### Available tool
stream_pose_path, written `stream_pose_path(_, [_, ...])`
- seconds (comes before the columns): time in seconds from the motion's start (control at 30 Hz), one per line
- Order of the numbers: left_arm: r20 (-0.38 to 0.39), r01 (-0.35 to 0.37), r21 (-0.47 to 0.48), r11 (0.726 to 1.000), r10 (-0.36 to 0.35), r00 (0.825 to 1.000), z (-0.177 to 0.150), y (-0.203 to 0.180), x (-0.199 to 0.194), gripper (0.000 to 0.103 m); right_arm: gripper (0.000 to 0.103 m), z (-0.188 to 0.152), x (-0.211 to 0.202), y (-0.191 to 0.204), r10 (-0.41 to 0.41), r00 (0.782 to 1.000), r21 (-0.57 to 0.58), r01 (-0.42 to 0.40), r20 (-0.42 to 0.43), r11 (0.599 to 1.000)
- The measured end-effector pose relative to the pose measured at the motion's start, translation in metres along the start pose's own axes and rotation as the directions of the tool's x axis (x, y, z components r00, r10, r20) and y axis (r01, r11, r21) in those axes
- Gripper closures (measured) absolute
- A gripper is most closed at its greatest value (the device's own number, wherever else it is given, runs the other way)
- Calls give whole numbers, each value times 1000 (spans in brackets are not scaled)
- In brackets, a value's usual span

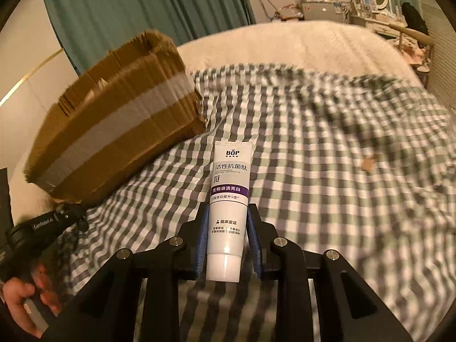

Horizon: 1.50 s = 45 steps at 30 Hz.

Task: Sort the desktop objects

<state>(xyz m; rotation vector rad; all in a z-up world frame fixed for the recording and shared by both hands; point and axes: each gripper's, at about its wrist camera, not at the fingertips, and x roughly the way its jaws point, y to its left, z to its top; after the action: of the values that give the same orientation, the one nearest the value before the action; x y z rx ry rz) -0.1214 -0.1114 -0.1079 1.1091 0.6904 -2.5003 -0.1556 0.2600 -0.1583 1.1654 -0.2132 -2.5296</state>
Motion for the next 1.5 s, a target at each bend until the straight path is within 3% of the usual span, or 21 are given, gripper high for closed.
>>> stream_pose_path(0.1, [-25, 102, 9, 995, -102, 995, -22, -13, -29, 98, 78, -12, -29, 4, -20, 1000, -6, 20, 18, 1000])
stream_pose_path(0.23, [-39, 171, 70, 983, -168, 985, -49, -25, -62, 98, 78, -33, -55, 11, -35, 999, -20, 35, -1, 999])
stream_pose_path(0.4, [15, 219, 186, 958, -226, 974, -47, -43, -104, 98, 78, -37, -96, 29, -3, 998, -21, 4, 60, 1000])
stream_pose_path(0.53, [86, 252, 219, 943, -276, 957, -3, -54, -132, 98, 78, -11, -121, 65, 26, 993, -123, -11, 115, 992])
stream_pose_path(0.67, [223, 244, 238, 940, -298, 928, 62, -55, -158, 98, 78, 50, -130, 113, 88, 980, -217, -47, 180, 975])
stream_pose_path(0.73, [268, 221, 246, 944, -285, 920, 96, -65, -150, 98, 78, 82, -120, 134, 134, 972, -234, -88, 191, 968])
stream_pose_path(0.83, [206, 253, 293, 922, -319, 925, 142, -63, -118, 98, 78, 125, -86, 170, 176, 966, -251, -126, 187, 960])
stream_pose_path(0.9, [164, 196, 340, 920, -263, 951, 157, -57, -85, 98, 78, 149, -58, 188, 175, 967, -258, -124, 186, 958])
stream_pose_path(0.97, [187, 171, 339, 925, -245, 951, 159, -45, -71, 93, 54, 169, -30, 197, 146, 968, -226, -98, 205, 969])
stream_pose_path(1.0, [189, 168, 325, 931, -238, 953, 161, -38, -60, 87, 16, 174, -21, 198, 124, 970, -203, -81, 211, 976])
stream_pose_path(1.03, [174, 165, 324, 932, -231, 957, 163, -36, -55, 61, 6, 180, -13, 196, 84, 970, -168, -45, 230, 985])
stream_pose_path(1.07, [152, 155, 320, 935, -212, 965, 162, -31, -50, 23, 6, 183, -8, 191, 58, 963, -132, -24, 263, 991])
stream_pose_path(1.1, [149, 130, 309, 942, -183, 972, 164, -29, -48, 11, 6, 185, -7, 187, 57, 961, -113, -28, 271, 993])
stream_pose_path(1.13, [180, 117, 298, 947, -176, 968, 164, -29, -52, 3, 6, 186, -6, 183, 49, 962, -90, -26, 268, 996])
stream_pose_path(1.17, [250, 113, 273, 955, -184, 951, 162, -25, -62, 3, 6, 186, -6, 178, 43, 964, -70, -26, 264, 997])
stream_pose_path(1.2, [270, 120, 270, 955, -195, 943, 161, -25, -68, 1, 6, 184, -8, 174, 42, 965, -53, -29, 259, 998])
stream_pose_path(1.3, [255, 137, 303, 943, -219, 942, 159, -32, -94, 0, 6, 171, -32, 160, 17, 965, -15, -13, 260, 1000])
stream_pose_path(1.4, [318, 93, 361, 928, -216, 923, 144, -40, -140, 0, 6, 156, -76, 148, -32, 954, 3, 33, 298, 999])
stream_pose_path(1.5, [308, 108, 427, 898, -257, 916, 128, -47, -172, 0, 0, 142, -119, 136, -76, 940, 10, 77, 334, 997])
